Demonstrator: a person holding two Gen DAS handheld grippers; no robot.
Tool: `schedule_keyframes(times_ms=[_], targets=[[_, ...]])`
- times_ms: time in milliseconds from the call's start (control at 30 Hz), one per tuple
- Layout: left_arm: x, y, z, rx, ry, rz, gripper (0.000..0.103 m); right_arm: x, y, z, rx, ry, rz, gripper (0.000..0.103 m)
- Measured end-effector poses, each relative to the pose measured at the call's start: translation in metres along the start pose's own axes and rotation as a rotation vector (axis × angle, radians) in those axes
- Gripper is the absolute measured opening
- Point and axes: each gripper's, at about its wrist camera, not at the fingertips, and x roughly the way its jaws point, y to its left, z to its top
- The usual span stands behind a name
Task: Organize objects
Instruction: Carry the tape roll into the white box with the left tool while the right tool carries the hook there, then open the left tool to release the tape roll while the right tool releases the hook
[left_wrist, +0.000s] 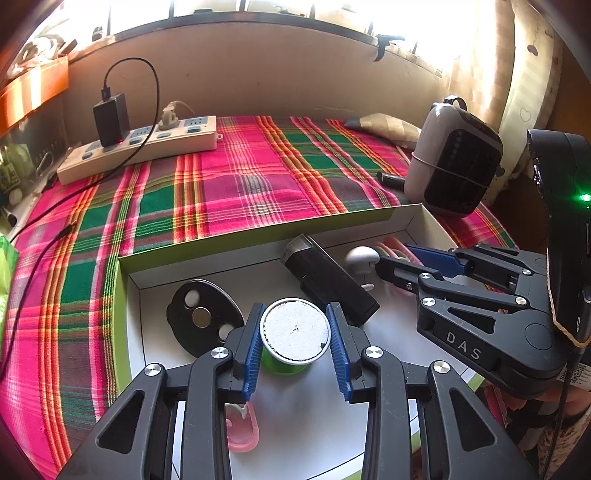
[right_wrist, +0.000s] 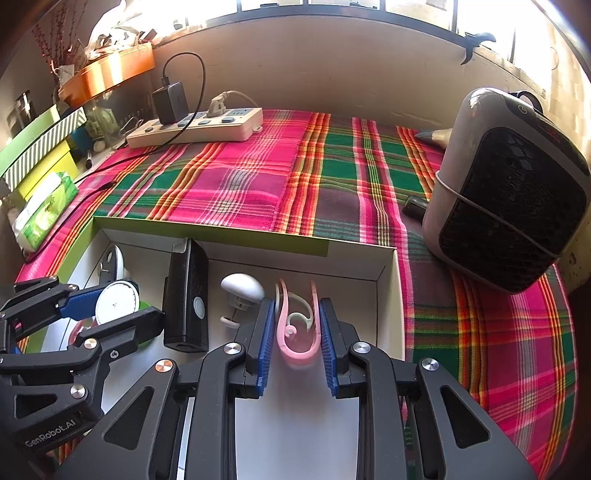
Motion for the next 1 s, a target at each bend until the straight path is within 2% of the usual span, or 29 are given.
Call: schedule_keyframes(times_ms=[567, 700, 1000], targets=[[-0.008, -0.003, -0.001, 0.024, -0.013, 0.019, 0.034, -0.003, -0.002, -0.002, 0.028, -0.007, 0.011, 0.025], [-0.012, -0.006, -0.002, 0.044, -0.021, 0.027, 0.035, -0.005, -0.003, -0.002, 0.031, -0.011, 0.009, 0.037], [-0.025, -0.007, -0.006, 0.062, -0.047, 0.046, 0.035, -0.015, -0.001, -0.005, 0.033, -0.027, 0.011, 0.037]])
